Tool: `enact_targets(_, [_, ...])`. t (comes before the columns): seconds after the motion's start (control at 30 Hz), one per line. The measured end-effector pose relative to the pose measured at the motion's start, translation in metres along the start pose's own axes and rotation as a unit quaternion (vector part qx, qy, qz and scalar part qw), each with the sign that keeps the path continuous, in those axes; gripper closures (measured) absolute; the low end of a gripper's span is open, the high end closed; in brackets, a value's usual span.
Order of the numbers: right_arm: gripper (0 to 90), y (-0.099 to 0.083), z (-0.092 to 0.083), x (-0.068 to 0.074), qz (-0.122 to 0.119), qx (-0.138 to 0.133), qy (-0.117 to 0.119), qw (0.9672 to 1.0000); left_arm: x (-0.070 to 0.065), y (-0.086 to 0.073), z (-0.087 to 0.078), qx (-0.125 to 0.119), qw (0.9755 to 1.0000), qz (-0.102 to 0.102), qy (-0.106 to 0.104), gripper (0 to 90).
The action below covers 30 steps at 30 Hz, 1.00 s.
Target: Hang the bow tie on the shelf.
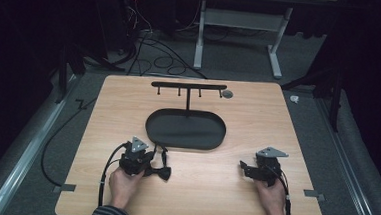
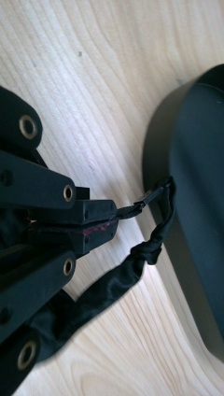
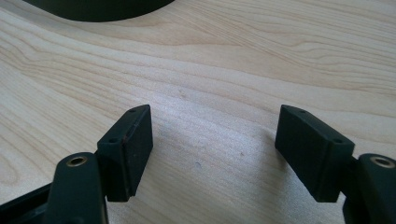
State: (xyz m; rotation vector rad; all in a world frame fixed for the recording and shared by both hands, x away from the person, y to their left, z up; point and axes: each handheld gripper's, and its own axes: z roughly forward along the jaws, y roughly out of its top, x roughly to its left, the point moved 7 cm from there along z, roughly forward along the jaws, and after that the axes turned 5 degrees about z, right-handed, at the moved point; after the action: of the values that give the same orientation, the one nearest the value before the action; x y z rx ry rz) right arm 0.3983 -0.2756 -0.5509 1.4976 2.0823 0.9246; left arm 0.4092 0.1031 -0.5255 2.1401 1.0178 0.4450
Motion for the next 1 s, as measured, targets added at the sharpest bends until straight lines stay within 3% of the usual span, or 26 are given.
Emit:
enact_targets(0.47, [28.9, 0.0, 0.0, 0.0, -0.001, 0.0, 0.0, 1.0, -0.011, 0.029, -0.024, -0.034, 0.9989, 0.018, -0.025, 88.6])
enact_targets(1.0, [28.9, 0.0, 0.0, 0.0, -0.002, -0.001, 0.001, 1.0, -0.008, 0.056, -0.04, -0.062, 0.997, 0.021, -0.041, 88.6])
